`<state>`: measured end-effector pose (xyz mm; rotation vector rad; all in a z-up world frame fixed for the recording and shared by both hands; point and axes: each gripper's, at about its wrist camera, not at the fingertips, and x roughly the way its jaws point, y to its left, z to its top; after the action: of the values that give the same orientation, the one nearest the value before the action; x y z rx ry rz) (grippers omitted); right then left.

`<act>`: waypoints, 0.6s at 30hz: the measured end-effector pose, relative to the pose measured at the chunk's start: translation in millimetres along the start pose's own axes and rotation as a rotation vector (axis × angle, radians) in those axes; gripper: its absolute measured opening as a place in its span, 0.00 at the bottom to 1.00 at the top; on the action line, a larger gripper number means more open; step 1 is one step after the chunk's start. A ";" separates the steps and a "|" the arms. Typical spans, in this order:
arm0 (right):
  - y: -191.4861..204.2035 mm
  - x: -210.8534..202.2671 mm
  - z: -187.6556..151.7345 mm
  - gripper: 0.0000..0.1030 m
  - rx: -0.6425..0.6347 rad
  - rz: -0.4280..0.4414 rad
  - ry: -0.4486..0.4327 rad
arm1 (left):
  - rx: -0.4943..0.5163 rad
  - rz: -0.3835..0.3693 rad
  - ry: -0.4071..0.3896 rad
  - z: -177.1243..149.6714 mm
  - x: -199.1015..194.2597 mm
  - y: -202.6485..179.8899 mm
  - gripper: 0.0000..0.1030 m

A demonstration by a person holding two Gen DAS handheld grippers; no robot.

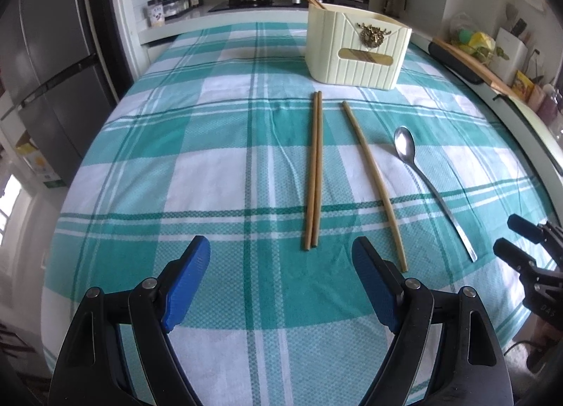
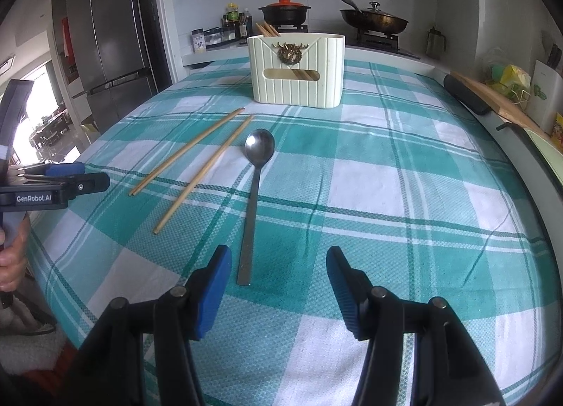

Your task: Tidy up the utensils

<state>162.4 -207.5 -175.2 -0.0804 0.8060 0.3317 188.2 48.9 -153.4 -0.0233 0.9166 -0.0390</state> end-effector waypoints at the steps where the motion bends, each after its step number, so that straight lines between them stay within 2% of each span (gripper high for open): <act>1: 0.9 -0.1 0.1 0.55 -0.002 0.002 0.000 | -0.004 -0.007 -0.002 6.5 4.7 3.6 0.82; 4: 3.5 -2.2 0.3 0.55 -0.009 0.007 -0.007 | 0.005 -0.006 -0.003 29.5 21.2 10.9 0.82; 7: 3.0 -5.3 -0.3 0.55 -0.007 0.008 -0.013 | 0.069 -0.017 0.012 45.4 41.4 2.0 0.82; 11: -0.2 -10.1 -1.7 0.55 0.005 0.008 -0.018 | 0.150 0.039 0.032 56.1 68.3 -10.3 0.81; 15: -4.3 -12.2 -3.8 0.55 0.013 0.008 -0.017 | 0.145 0.048 0.080 60.5 88.9 -6.9 0.81; 18: -8.1 -10.9 -4.8 0.55 0.031 0.013 -0.014 | 0.138 0.032 0.082 62.0 93.0 -4.9 0.83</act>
<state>154.6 -218.9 -171.1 -0.0441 0.7978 0.3319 293.8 40.1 -189.2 0.1215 0.9947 -0.0737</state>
